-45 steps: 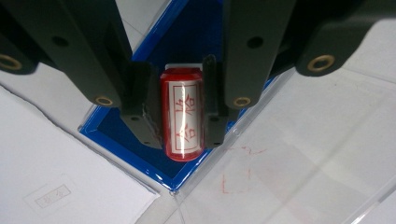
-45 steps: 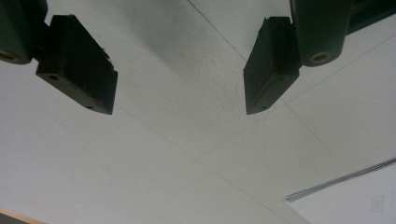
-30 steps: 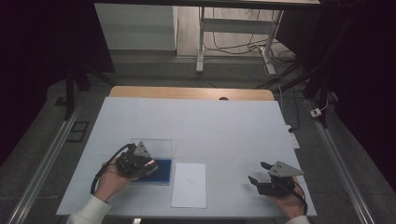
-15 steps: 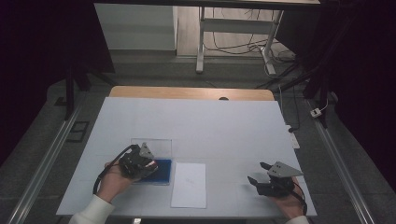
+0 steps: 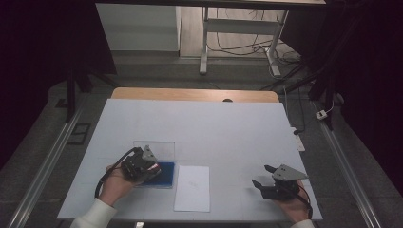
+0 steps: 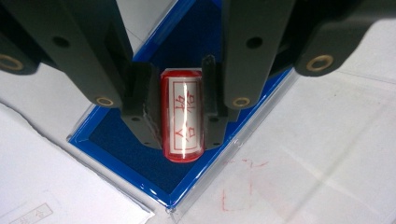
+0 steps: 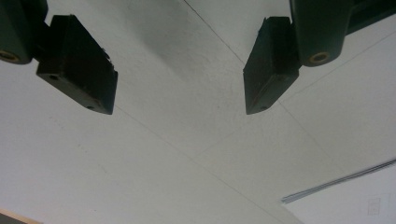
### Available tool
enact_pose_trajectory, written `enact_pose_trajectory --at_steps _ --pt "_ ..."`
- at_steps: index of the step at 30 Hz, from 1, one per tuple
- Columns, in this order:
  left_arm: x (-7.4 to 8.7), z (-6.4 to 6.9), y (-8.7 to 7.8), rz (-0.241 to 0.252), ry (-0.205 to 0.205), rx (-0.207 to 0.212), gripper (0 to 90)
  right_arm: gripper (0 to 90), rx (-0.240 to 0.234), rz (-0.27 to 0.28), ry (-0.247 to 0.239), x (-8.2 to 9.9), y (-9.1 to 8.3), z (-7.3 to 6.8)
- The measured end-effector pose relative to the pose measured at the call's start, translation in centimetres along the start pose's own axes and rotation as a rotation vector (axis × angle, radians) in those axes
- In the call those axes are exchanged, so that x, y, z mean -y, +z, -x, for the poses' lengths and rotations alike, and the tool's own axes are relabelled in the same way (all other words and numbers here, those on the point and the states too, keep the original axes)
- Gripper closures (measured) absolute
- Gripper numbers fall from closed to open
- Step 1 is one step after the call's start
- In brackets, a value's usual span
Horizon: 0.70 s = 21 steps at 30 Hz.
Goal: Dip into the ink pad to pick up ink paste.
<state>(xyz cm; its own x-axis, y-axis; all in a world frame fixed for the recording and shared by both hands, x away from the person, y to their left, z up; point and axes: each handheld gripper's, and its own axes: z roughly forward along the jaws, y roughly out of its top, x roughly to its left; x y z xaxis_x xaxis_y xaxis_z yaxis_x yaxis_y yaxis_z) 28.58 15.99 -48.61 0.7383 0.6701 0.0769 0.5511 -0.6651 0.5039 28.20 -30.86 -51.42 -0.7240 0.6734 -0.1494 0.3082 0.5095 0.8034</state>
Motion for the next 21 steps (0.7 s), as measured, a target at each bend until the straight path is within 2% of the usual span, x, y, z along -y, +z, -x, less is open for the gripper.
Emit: enact_pose_trajectory --at_steps 4,6,7,9,12,14,17,21 --pt "0.1 -0.2 -0.1 0.01 0.001 0.013 71.0 25.7 0.001 0.002 -0.002 0.0 0.0 0.0" --pt "0.0 -0.4 -0.7 0.012 0.017 0.022 70.9 25.7 0.001 0.003 0.0 0.0 0.0 0.0" --pt "-0.1 -0.3 -1.1 0.013 0.036 -0.011 70.8 25.7 -0.001 0.005 0.002 0.0 0.0 0.1" --pt "-0.1 -0.3 -2.3 0.061 0.031 0.002 70.8 25.7 -0.001 0.006 0.003 0.1 0.0 0.1" --pt "-0.3 -0.3 -4.2 0.096 0.037 -0.014 70.8 25.7 0.001 0.0 0.005 0.1 0.0 0.2" --pt "-0.2 -0.2 -5.1 0.124 0.034 -0.007 70.7 25.8 0.002 0.0 0.003 0.2 0.0 0.2" --pt "0.0 -0.4 -6.1 0.152 0.026 0.001 70.7 25.8 0.001 0.002 0.007 0.2 -0.1 0.2" --pt "0.3 -0.8 -6.5 0.185 0.0 0.04 70.6 25.8 0.002 0.003 0.005 0.1 -0.1 0.2"
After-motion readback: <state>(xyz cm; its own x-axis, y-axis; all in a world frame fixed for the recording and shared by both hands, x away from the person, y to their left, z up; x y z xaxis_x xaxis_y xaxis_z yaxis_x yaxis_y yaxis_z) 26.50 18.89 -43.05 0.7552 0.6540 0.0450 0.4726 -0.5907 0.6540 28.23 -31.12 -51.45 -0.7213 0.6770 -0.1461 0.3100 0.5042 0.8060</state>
